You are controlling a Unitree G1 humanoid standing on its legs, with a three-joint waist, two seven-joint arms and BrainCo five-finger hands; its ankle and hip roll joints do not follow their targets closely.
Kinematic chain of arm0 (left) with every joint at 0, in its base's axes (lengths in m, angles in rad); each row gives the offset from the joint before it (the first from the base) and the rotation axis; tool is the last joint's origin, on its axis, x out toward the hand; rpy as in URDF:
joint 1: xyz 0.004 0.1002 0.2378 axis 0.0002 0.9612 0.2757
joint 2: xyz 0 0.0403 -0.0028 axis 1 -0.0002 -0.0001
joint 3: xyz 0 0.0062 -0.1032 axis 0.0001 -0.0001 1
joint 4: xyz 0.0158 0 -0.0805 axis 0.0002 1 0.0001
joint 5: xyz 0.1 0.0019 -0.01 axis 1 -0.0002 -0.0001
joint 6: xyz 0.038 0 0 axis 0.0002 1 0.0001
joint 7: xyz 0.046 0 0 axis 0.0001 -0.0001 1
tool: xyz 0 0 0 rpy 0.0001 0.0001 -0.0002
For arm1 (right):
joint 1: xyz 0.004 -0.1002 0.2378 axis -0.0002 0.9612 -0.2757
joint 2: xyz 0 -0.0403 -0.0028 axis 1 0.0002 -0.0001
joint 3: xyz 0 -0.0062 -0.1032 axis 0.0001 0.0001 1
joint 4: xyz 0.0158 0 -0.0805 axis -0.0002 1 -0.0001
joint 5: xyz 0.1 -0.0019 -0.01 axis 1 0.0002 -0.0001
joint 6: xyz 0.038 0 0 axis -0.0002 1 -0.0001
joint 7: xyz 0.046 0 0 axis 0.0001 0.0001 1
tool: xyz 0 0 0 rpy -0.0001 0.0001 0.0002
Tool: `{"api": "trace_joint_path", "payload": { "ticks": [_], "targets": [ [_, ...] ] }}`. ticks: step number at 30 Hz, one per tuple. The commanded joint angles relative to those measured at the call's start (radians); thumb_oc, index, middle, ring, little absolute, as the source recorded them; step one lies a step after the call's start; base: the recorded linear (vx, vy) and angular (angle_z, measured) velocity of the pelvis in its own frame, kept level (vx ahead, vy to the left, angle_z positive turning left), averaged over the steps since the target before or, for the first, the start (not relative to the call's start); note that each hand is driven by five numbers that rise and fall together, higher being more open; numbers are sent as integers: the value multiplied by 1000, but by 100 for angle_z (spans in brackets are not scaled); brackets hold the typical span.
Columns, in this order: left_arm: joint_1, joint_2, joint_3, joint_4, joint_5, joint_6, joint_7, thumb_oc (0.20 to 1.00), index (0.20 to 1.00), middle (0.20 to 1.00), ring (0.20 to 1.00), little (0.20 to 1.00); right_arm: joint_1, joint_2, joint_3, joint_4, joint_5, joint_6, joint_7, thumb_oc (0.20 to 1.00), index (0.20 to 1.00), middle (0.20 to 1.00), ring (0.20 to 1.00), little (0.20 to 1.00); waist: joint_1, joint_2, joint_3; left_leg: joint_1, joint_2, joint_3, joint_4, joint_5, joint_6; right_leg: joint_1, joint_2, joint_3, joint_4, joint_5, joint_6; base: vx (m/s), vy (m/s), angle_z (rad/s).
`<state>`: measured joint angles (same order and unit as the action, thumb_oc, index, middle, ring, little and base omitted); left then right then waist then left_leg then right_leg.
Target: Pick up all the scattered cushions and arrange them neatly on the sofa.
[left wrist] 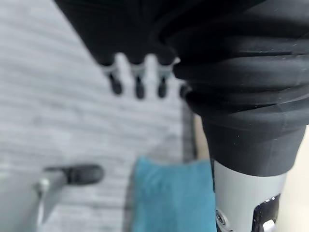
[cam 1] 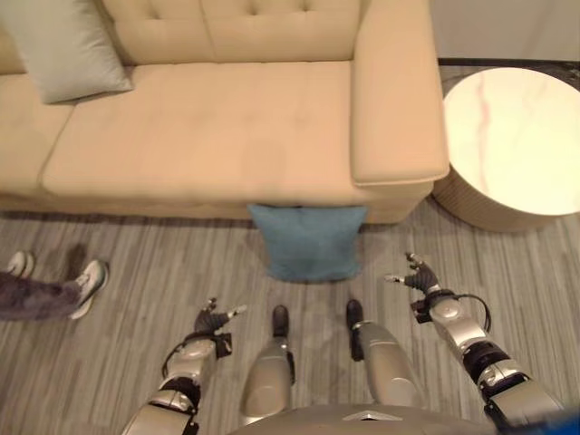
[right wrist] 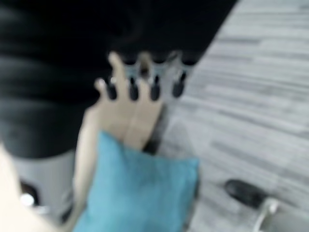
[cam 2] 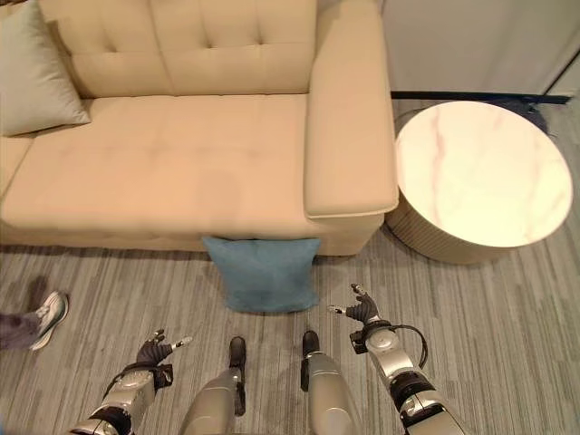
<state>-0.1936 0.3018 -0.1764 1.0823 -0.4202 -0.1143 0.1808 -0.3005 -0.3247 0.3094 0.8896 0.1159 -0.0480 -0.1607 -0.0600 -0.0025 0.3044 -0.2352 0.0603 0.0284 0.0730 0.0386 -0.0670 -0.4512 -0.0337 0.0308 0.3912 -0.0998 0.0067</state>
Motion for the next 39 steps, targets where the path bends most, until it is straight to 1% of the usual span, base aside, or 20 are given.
{"api": "trace_joint_path", "payload": {
  "ticks": [1,2,5,8,9,11,13,14,16,19,20,23,24,25,31,34,35,39],
  "targets": [
    [-51,75,23,-44,-8,-31,26,1000,1000,1000,1000,1000,-10,19,12,-37,23,-15,-13,1000,1000,1000,1000,1000,-8,-38,44,-34,-17,14,75,-34,-20,113,-110,56,-204,128,138,11,125,-52],
    [-80,98,19,-62,5,-38,46,1000,1000,1000,1000,1000,-25,19,9,-34,29,-17,-19,1000,1000,1000,1000,1000,-7,-40,57,-49,-25,30,104,-52,-16,107,-129,61,-201,134,143,25,125,-21],
    [-113,123,18,-103,9,-51,80,1000,1000,1000,1000,1000,-55,21,12,-27,36,-22,-35,1000,1000,1000,1000,1000,-5,-41,79,-75,-36,41,136,-68,-12,87,-144,67,-199,147,149,2,106,3],
    [-203,164,48,-91,-38,-72,139,1000,1000,1000,1000,1000,-147,7,35,-27,60,-30,-60,1000,1000,1000,1000,1000,-3,-46,125,-134,-38,58,160,-70,-12,10,-148,84,-185,166,154,-75,28,-8],
    [-249,182,57,-60,-72,-75,151,1000,1000,1000,1000,1000,-198,0,54,-19,71,-30,-68,1000,1000,1000,1000,1000,-3,-48,145,-171,-32,61,172,-68,-14,-31,-141,91,-174,167,154,-130,-25,-5],
    [-348,247,67,5,-128,-72,161,1000,1000,1000,1000,1000,-314,-31,89,-15,87,-25,-84,1000,1000,1000,1000,1000,-11,-52,180,-250,-24,64,195,-58,-13,-122,-130,102,-148,177,155,-151,-30,-8],
    [-486,324,39,53,-165,-68,161,1000,1000,1000,1000,1000,-461,-65,124,-23,125,-35,-111,1000,1000,1000,1000,1000,-27,-47,216,-369,-11,58,228,-42,-20,-236,-127,108,-116,182,154,-118,-40,-8],
    [-542,359,14,58,-173,-69,163,1000,1000,1000,1000,1000,-535,-84,139,-27,146,-42,-123,1000,1000,1000,1000,1000,-31,-39,216,-429,-9,53,228,-33,-22,-299,-125,111,-101,183,153,-50,-29,-4],
    [-594,385,-8,58,-189,-73,160,1000,1000,1000,1000,1000,-598,-96,147,-21,174,-51,-137,1000,1000,1000,1000,1000,-33,-31,216,-506,-9,45,238,-23,-25,-374,-125,118,-82,187,155,8,-1,2],
    [-665,396,-41,45,-207,-87,173,1000,1000,1000,1000,1000,-691,-105,148,4,210,-64,-164,1000,1000,1000,1000,1000,-31,-19,216,-599,-16,33,241,-10,-24,-475,-124,128,-58,190,157,58,-9,2],
    [-706,389,-62,10,-222,-94,178,1000,1000,1000,1000,1000,-751,-132,156,7,219,-64,-181,1000,1000,1000,1000,1000,-30,-10,216,-671,-17,27,249,-4,-28,-552,-129,134,-26,182,156,98,-34,10],
    [-765,386,-89,-42,-248,-110,200,1000,1000,1000,1000,1000,-831,-181,177,29,238,-63,-198,1000,1000,1000,1000,1000,-24,-3,216,-747,-24,19,264,0,-29,-645,-127,147,24,169,150,71,-19,23],
    [-765,386,-89,-42,-248,-110,200,1000,1000,1000,1000,1000,-831,-181,177,29,238,-63,-198,1000,1000,1000,1000,1000,-24,-3,216,-747,-24,19,264,0,-29,-645,-127,147,24,169,150,40,-31,14],
    [-788,388,-104,-72,-254,-115,198,1000,1000,1000,1000,1000,-866,-204,191,40,253,-59,-195,1000,1000,1000,1000,1000,-20,3,216,-785,-25,12,273,0,-27,-687,-126,155,40,162,146,37,-27,6],
    [-828,420,-137,-138,-244,-115,218,1000,1000,1000,1000,1000,-934,-238,238,-23,279,-67,-193,1000,1000,1000,1000,1000,-10,23,216,-847,-23,12,268,9,-29,-770,-122,168,66,149,142,13,-10,1],
    [-850,430,-151,-148,-238,-114,225,1000,1000,1000,1000,1000,-960,-246,257,-30,282,-65,-190,1000,1000,1000,1000,1000,-6,29,216,-864,-25,10,271,12,-29,-793,-117,171,77,146,140,0,0,0],
    [-881,438,-170,-141,-240,-112,227,1000,1000,1000,1000,1000,-989,-248,271,-27,301,-63,-187,1000,1000,1000,1000,1000,-7,34,216,-877,-25,8,268,17,-30,-809,-114,175,83,144,139,0,0,0],
    [-940,429,-194,-118,-254,-105,234,1000,1000,1000,1000,1000,-1034,-245,287,6,342,-58,-181,1000,1000,1000,1000,1000,-3,38,216,-900,-28,2,263,27,-33,-840,-110,176,97,139,139,2,-8,0]
  ]
}}
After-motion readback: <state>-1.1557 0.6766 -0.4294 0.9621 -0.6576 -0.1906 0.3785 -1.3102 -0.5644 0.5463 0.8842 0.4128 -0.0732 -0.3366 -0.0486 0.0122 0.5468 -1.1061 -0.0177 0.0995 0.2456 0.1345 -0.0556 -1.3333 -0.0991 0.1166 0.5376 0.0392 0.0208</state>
